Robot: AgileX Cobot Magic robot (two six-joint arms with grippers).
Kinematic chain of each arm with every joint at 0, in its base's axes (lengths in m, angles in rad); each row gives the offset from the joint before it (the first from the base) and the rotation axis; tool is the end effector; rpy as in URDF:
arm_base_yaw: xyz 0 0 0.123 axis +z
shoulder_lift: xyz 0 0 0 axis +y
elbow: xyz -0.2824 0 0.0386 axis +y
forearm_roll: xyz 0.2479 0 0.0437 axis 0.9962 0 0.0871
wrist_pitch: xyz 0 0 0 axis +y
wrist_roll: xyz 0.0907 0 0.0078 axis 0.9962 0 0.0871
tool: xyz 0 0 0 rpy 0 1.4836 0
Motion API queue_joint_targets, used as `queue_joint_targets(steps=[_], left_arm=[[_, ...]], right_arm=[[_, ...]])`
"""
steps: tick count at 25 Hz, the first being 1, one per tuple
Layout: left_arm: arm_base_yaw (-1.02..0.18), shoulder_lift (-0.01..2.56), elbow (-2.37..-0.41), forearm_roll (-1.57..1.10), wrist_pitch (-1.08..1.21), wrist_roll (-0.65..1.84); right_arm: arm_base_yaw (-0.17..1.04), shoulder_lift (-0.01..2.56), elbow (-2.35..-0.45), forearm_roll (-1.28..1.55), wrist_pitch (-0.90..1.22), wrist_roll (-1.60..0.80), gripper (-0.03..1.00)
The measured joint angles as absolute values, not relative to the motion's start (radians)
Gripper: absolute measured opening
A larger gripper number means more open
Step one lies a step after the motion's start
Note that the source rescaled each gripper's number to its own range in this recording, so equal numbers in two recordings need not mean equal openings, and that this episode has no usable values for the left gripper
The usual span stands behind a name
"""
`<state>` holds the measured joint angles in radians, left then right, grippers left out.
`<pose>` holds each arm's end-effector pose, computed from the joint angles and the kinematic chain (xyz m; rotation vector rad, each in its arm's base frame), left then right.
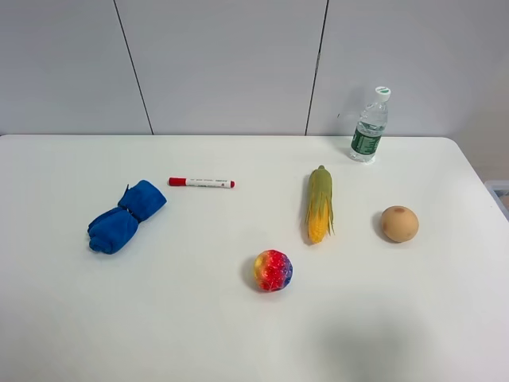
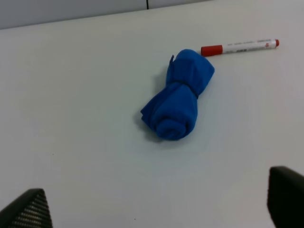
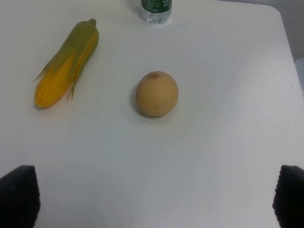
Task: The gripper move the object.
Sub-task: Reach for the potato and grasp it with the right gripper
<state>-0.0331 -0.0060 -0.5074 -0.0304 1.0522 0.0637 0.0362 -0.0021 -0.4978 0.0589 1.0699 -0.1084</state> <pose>-0.0064 -0.0022 0.2799 0.0993 2.0196 -0.0169 -0.0055 0.0045 0.2759 -0.1513 2.0467 0.0257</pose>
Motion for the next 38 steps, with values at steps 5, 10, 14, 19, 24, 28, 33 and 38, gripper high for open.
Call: queue_joint_targets(steps=[5, 10, 14, 19, 24, 28, 33, 38], left_arm=[[-0.033, -0.006, -0.507, -0.03, 1.052, 0.064], [-0.033, -0.006, -0.507, -0.03, 1.052, 0.063], [-0.033, -0.006, -0.507, -0.03, 1.052, 0.063], [-0.033, -0.006, -0.507, -0.03, 1.052, 0.063], [-0.033, -0.006, -0.507, -0.03, 1.052, 0.064], [-0.033, -0.006, -0.507, -0.03, 1.052, 0.064], [-0.033, -0.006, -0.507, -0.03, 1.052, 0.064], [-0.033, -0.006, -0.507, -0.03, 1.052, 0.063]], right_arm=[[0.036, -0.002, -0.498, 0.059, 1.07, -0.108, 1.0], [0.036, -0.002, -0.498, 0.059, 1.07, -0.108, 1.0], [0.036, -0.002, -0.498, 0.058, 1.07, -0.105, 1.0], [0.036, 0.015, -0.498, 0.055, 1.07, -0.041, 1.0], [0.036, 0.165, -0.497, 0.059, 1.069, 0.0, 1.0], [0.036, 0.326, -0.497, 0.058, 1.064, 0.031, 1.0], [0.036, 0.496, -0.537, 0.054, 1.061, 0.042, 1.0], [0.036, 0.654, -0.69, -0.044, 1.071, 0.075, 1.0]])
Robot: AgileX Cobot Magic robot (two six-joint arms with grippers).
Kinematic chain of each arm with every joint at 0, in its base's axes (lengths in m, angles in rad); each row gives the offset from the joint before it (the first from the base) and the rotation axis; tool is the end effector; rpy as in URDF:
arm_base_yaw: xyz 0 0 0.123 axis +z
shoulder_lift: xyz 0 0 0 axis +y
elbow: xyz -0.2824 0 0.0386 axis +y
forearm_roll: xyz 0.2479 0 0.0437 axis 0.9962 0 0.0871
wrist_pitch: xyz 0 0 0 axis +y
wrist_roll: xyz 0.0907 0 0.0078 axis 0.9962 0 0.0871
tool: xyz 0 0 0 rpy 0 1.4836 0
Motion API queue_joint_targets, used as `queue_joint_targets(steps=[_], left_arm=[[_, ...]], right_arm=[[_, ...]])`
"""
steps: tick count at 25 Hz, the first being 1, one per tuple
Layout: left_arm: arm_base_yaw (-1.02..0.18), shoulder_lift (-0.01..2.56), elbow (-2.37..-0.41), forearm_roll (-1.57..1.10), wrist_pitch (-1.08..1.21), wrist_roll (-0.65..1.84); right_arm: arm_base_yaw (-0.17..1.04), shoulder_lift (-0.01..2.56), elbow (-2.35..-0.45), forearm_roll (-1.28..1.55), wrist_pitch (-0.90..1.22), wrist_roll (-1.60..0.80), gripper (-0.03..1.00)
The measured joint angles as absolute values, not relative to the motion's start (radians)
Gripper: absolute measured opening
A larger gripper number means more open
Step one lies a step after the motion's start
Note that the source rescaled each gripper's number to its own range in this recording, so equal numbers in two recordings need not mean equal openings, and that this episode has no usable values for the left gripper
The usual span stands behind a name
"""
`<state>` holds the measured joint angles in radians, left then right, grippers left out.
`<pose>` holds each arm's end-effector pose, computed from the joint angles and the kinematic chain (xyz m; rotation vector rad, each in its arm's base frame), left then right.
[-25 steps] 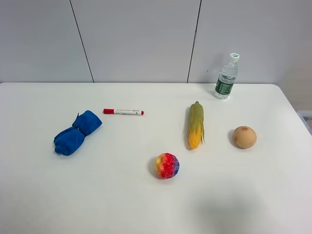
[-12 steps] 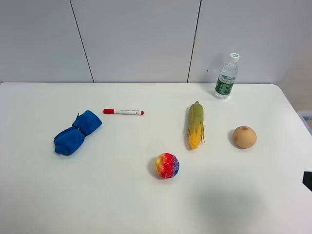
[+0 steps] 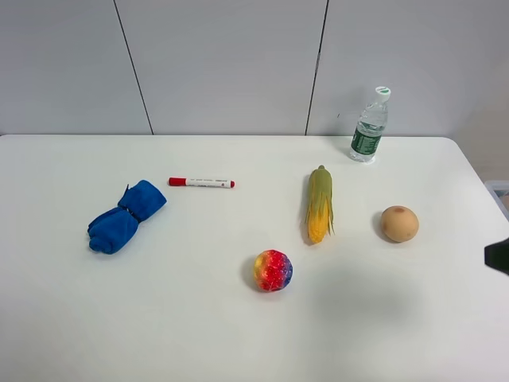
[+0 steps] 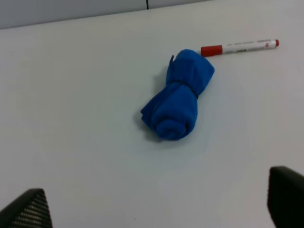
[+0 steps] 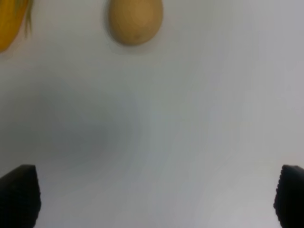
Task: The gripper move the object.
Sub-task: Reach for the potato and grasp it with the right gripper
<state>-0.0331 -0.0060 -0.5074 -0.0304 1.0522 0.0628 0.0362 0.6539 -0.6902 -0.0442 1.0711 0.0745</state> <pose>-0.0064 -0.0022 0.2799 0.0984 2.0197 -0.0174 0.0986 0.0000 0.3042 0.0373 2.5167 -0.0125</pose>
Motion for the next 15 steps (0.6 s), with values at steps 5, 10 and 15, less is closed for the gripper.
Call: queue_joint_targets(steps=[5, 10, 15], left_arm=[[-0.033, -0.006, -0.507, -0.03, 1.052, 0.063], [-0.033, -0.006, -0.507, -0.03, 1.052, 0.064], [-0.033, -0.006, -0.507, -0.03, 1.052, 0.064]], right_arm=[[0.036, 0.817, -0.858, -0.145, 1.082, 0.093, 1.0], [0.036, 0.986, -0.973, -0.174, 1.093, 0.094, 1.0], [0.036, 1.173, -1.018, -0.174, 1.083, 0.094, 1.0]])
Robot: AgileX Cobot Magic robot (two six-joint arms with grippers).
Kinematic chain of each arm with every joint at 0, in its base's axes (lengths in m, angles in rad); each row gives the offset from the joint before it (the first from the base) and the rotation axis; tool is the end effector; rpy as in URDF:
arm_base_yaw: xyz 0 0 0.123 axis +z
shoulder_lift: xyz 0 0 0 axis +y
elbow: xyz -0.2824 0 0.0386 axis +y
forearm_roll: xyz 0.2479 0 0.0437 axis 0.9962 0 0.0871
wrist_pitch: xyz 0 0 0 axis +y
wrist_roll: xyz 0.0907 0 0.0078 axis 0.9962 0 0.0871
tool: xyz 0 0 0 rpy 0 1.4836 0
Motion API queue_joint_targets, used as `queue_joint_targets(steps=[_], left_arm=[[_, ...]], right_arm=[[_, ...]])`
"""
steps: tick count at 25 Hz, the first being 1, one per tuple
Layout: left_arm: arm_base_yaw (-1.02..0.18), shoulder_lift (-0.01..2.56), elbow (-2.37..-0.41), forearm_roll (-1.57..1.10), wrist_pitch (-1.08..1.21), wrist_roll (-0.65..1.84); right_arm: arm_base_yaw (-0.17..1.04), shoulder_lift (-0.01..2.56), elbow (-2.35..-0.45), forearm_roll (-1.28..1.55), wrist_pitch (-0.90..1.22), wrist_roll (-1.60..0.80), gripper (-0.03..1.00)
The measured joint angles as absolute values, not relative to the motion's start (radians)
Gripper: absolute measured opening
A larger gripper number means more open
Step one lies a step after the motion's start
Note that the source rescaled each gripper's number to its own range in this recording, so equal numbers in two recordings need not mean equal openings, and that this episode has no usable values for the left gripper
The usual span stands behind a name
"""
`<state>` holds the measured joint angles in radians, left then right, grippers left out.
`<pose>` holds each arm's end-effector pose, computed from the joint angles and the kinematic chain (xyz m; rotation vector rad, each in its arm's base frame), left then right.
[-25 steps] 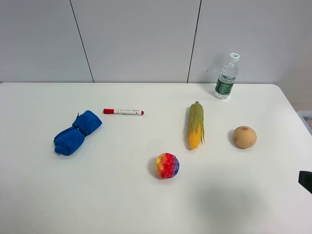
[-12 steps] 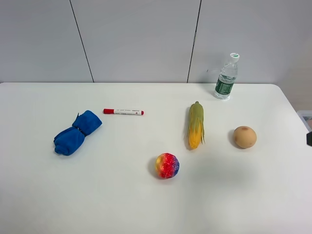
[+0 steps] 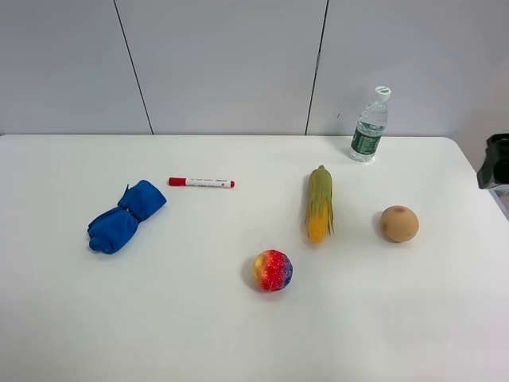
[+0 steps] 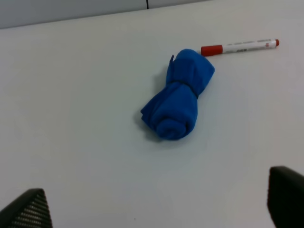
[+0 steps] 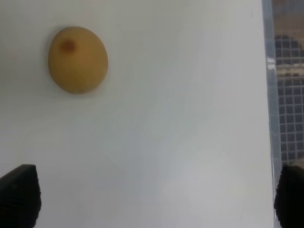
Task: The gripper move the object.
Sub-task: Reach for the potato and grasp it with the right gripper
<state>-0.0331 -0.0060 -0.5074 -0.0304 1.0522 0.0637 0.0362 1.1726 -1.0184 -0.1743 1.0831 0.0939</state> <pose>-0.0064 -0.0022 0.2799 0.0993 2.0196 -0.0169 0.2153 -0.0062 0.3214 0.0119 2.7053 -0.1944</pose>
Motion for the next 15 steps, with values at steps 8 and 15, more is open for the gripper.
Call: queue_joint_targets(steps=[8, 15], left_arm=[[-0.033, -0.006, -0.507, -0.03, 1.052, 0.063], [-0.033, -0.006, -0.507, -0.03, 1.052, 0.063]], right_arm=[[0.036, 1.408, -1.02, -0.174, 0.973, 0.094, 1.0], [0.036, 1.573, -1.022, -0.129, 0.846, 0.094, 1.0]])
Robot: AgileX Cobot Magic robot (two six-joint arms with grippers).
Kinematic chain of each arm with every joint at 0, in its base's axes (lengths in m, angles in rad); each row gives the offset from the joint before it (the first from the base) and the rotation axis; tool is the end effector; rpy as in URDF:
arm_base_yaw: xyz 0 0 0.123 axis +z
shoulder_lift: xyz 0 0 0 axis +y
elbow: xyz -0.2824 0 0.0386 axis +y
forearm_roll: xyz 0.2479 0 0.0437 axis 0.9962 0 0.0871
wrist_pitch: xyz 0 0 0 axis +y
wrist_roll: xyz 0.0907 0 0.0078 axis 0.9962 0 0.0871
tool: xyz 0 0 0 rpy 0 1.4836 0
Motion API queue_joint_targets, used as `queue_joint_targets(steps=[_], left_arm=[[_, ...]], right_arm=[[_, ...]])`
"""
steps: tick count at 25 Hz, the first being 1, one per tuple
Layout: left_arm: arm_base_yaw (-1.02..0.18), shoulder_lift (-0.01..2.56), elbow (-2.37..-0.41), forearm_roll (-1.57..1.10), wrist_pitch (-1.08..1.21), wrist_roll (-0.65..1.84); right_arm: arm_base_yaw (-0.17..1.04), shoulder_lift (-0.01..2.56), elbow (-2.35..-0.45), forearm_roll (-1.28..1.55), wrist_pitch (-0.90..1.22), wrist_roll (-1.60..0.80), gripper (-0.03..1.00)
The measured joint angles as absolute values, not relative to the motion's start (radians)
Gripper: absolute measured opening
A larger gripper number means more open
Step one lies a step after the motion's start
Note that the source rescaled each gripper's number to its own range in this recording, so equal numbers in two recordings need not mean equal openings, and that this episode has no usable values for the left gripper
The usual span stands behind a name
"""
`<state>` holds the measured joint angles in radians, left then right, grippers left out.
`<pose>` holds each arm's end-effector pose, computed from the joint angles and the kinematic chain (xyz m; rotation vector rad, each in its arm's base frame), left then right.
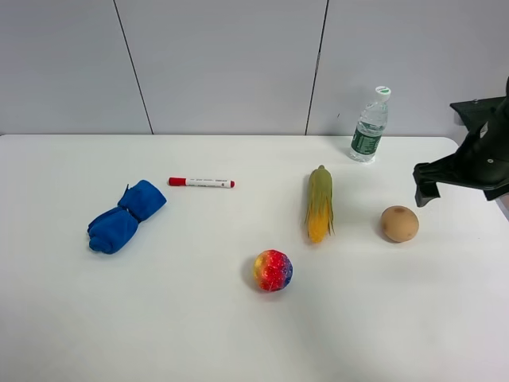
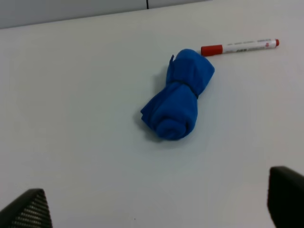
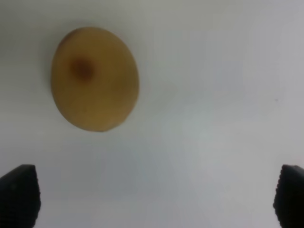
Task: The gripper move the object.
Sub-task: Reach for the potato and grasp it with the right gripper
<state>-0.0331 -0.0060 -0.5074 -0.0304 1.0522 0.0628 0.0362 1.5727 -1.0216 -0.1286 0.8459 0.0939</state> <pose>-0.0064 -0.0022 0.2799 0.0984 2.0197 -0.0174 0.2970 0.0020 0.2253 -0.0215 2.8717 -0.1296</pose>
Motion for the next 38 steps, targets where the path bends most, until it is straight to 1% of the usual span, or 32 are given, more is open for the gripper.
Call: queue_joint_targets(steps=[5, 14, 32, 38], left_arm=[[-0.033, -0.006, -0.507, -0.03, 1.052, 0.063], [-0.033, -0.006, -0.507, -0.03, 1.052, 0.063], [-0.033, -0.006, -0.507, -0.03, 1.052, 0.063], [-0.033, -0.006, -0.507, -0.03, 1.052, 0.063]], right_arm=[[0.036, 1.675, -1.022, -0.068, 0.763, 0.094, 1.0], [0.036, 1.828, -1.022, -0.055, 0.728, 0.101, 1.0], [0.036, 1.917, -1.022, -0.026, 0.562, 0.119, 1.0], [0.036, 1.917, -1.022, -0.02, 0.546, 0.12, 1.0]])
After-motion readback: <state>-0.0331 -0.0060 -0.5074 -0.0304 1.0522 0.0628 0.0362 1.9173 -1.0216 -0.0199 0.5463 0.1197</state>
